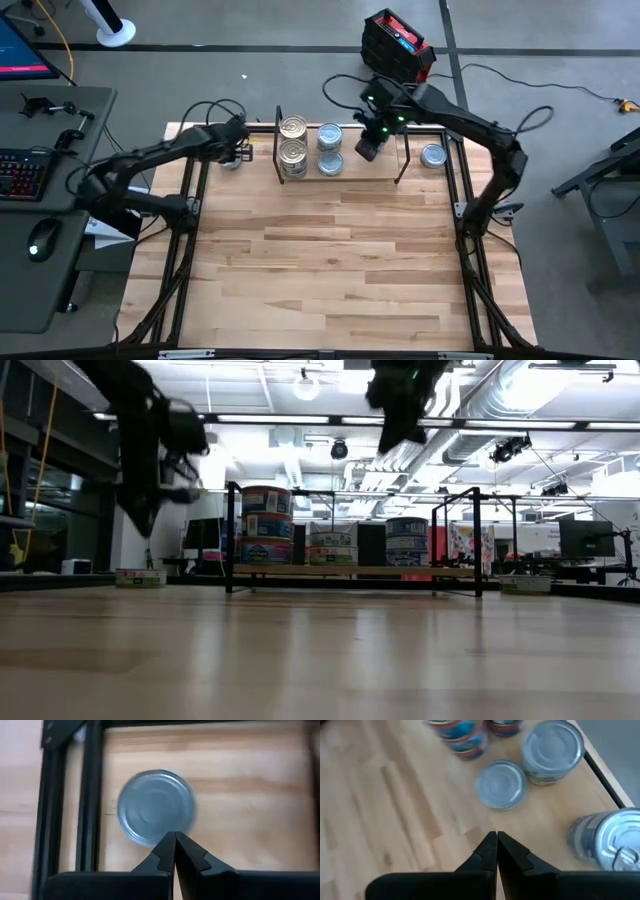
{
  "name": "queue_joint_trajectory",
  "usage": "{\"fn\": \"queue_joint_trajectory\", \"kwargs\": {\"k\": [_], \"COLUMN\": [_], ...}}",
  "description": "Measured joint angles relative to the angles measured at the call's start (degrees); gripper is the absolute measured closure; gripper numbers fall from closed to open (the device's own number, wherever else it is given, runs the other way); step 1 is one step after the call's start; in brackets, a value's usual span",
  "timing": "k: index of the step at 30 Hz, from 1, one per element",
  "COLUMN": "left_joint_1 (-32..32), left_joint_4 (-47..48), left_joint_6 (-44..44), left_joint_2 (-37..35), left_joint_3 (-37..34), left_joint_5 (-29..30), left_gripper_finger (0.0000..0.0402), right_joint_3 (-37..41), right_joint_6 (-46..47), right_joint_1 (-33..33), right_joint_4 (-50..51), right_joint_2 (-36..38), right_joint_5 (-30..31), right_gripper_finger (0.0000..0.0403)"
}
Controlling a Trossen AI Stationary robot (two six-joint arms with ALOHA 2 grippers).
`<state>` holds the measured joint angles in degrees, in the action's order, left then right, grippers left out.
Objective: Stack canned seafood by type on shelf
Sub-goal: Stack the green white tuna can on top of the other green white tuna can on the shelf
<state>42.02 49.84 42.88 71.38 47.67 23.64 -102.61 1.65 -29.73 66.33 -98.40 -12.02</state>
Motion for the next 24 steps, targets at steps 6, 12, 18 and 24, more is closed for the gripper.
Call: {"fn": "queue_joint_trajectory", "kwargs": {"k": [6, 12, 18, 24], "left_joint_1": [4.2, 4.2, 3.3, -4.2], "left_joint_4": [-9.0, -15.2, -16.2, -13.0], "left_joint_6": [7.7, 11.8, 13.4, 8.4], "left_joint_2": [4.7, 6.9, 9.6, 9.8], "left_joint_3": [-4.5, -7.9, -9.9, -10.3], "left_joint_5": [1.5, 2.7, 3.2, 1.0], "left_gripper_finger": [0.0401, 0.0401, 0.0401, 0.0401], "right_joint_3": [0.0, 0.0, 0.0, 0.0], "right_joint_6": [2.9, 9.4, 15.7, 20.6], "right_joint_1": [3.1, 7.1, 13.5, 19.7], "right_joint_4": [3.0, 3.6, 4.2, 6.4], "right_joint_2": [8.3, 17.5, 25.7, 30.7], "right_joint_5": [2.8, 8.3, 17.0, 23.7], "right_gripper_finger": [0.0403, 0.0403, 0.0403, 0.0403]}}
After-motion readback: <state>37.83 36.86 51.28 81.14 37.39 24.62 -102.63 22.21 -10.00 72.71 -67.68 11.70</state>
